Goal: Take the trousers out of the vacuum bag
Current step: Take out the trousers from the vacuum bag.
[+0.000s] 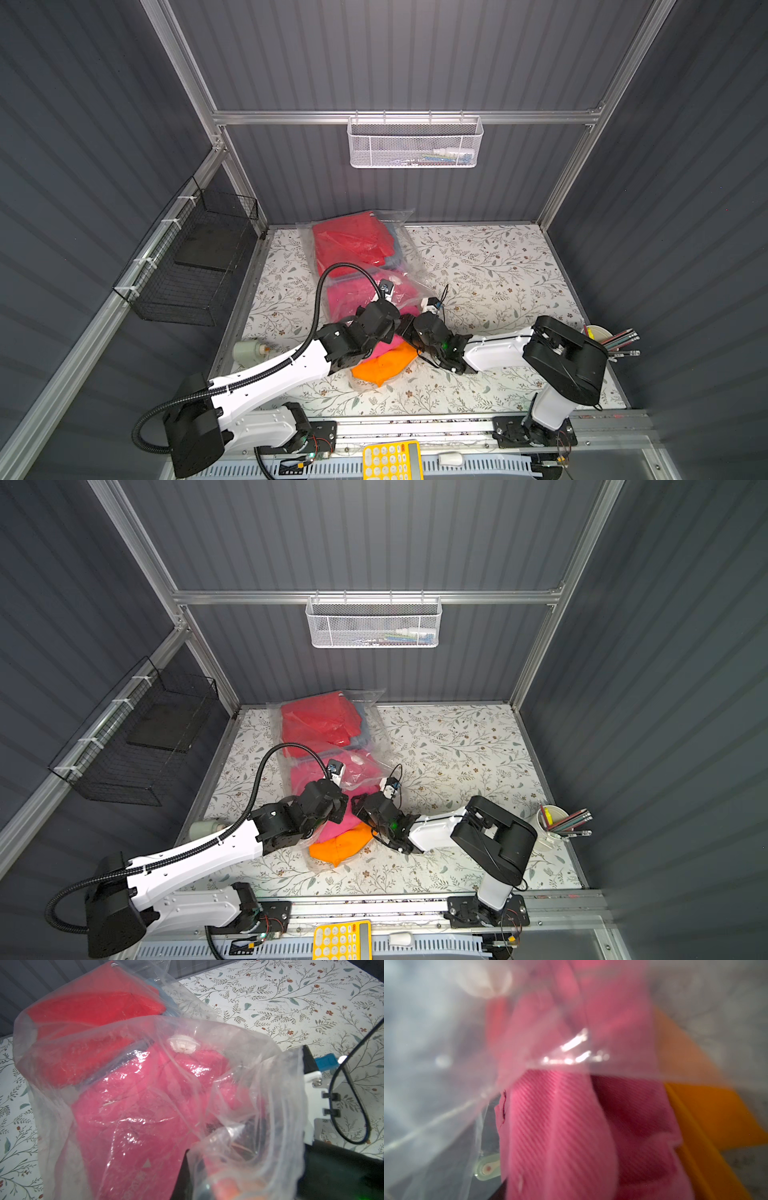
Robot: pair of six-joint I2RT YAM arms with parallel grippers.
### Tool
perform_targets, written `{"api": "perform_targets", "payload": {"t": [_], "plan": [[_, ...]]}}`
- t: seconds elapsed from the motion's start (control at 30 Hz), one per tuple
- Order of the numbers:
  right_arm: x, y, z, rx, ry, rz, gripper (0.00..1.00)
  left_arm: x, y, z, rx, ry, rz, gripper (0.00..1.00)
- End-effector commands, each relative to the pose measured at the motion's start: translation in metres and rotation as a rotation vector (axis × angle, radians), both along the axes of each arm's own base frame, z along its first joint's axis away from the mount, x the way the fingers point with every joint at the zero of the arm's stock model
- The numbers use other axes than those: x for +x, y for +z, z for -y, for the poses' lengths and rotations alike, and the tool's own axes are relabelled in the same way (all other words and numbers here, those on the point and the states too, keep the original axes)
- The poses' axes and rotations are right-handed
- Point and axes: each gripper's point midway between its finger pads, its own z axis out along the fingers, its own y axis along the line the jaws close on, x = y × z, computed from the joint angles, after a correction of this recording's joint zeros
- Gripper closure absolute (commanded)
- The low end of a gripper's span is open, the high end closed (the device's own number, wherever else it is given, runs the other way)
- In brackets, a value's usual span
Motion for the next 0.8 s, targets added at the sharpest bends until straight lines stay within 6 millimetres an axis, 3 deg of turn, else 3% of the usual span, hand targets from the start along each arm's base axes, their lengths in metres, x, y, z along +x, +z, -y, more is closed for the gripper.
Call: {"api": "perform_targets", "payload": {"t": [0.0, 0.13, 0.23, 0.3, 0.33, 0.47, 0.67, 0.77], "plan": [[0.016, 0.024, -0.004, 0.024, -0.014, 0.071, 0.65, 0.002, -0.001, -0.006, -0.003, 0.032, 0.008, 1.0], [0.017, 0.024, -0.006, 0.018, -0.01, 0.076, 0.64, 0.002, -0.003, -0.005, -0.005, 0.033, 0.004, 1.0], [0.02, 0.018, -0.009, 0.024, -0.006, 0.065, 0.45, 0.003, -0.004, -0.005, -0.004, 0.037, 0.002, 1.0], [0.022, 0.014, -0.011, 0.027, -0.005, 0.059, 0.42, 0.002, -0.003, -0.005, -0.005, 0.038, 0.002, 1.0], [0.023, 0.012, -0.011, 0.027, -0.007, 0.055, 0.45, 0.003, -0.004, -0.006, -0.003, 0.039, 0.003, 1.0], [0.029, 0.016, -0.009, 0.047, -0.002, 0.072, 0.72, 0.003, -0.007, -0.007, 0.004, 0.045, -0.001, 1.0], [0.028, 0.056, -0.005, 0.031, 0.032, 0.16, 0.93, 0.005, -0.021, -0.009, 0.044, 0.055, -0.009, 1.0], [0.025, 0.078, 0.001, 0.032, 0.036, 0.194, 0.95, 0.007, -0.025, -0.011, 0.057, 0.065, -0.01, 1.0]]}}
